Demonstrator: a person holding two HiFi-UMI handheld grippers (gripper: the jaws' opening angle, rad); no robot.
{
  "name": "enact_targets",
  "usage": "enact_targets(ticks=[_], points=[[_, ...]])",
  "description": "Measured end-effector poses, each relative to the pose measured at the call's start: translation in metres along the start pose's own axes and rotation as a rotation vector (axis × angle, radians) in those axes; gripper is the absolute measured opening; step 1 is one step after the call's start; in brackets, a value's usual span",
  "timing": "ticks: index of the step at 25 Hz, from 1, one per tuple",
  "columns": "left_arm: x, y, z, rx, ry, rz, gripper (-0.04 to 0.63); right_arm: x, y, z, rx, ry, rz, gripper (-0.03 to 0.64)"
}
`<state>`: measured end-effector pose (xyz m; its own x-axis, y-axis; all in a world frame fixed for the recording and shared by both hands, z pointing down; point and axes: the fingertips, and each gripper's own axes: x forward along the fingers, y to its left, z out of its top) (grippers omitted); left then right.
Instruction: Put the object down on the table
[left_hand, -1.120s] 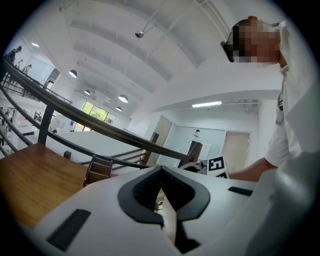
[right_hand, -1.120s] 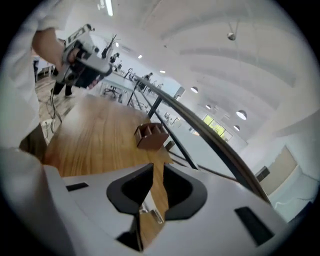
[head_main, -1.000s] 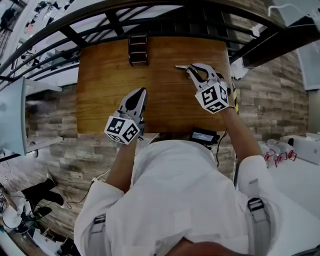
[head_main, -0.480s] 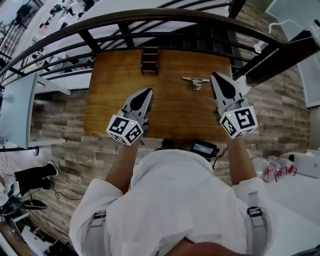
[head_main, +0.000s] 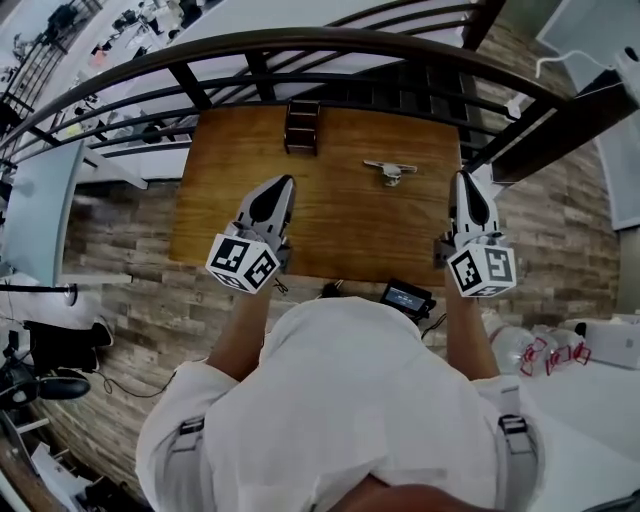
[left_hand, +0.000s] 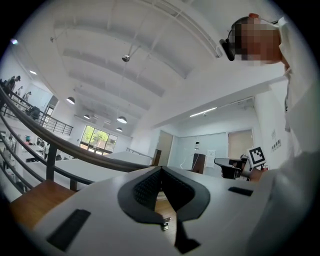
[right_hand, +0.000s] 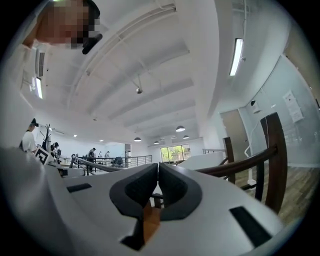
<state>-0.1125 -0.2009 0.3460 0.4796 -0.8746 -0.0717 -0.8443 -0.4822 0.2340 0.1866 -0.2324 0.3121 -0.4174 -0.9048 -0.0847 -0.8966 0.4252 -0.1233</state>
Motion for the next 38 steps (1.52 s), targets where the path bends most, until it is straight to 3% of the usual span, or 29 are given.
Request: enact_targets(ticks=[6,14,18,22,25,34,38], points=[[-0.003,-0.017,0.001,0.018,-0.004,0.057,0.015,-0.033,-0.014,-0.022,-0.056,0.037,-0.020,0.026],[-0.004,-0.059,-0.022,0.067,0.018,0.093,0.015,-0.064,-0.043,-0.053,0.099,0.103,-0.050,0.026],[-0.010,-0.069,-0.037,0.076,0.026,0.121,0.015,-0.071,-0.040,-0.054,0.104,0.081,-0.021,0.026],[-0.017,-0.079,-0.053,0.061,0.040,0.142,0.015,-0.084,-0.040,-0.064,0.202,0.104,0.002,0.026],[-0.022,-0.082,-0.057,0.057,0.040,0.150,0.015,-0.085,-0.038,-0.061,0.201,0.097,0.016,0.026],[-0.028,-0.106,-0.070,0.036,0.057,0.107,0.015,-0.102,-0.030,-0.074,0.252,0.130,0.066,0.023],[-0.027,-0.121,-0.080,0.033,0.075,0.094,0.015,-0.120,-0.033,-0.077,0.208,0.135,0.071,0.023]])
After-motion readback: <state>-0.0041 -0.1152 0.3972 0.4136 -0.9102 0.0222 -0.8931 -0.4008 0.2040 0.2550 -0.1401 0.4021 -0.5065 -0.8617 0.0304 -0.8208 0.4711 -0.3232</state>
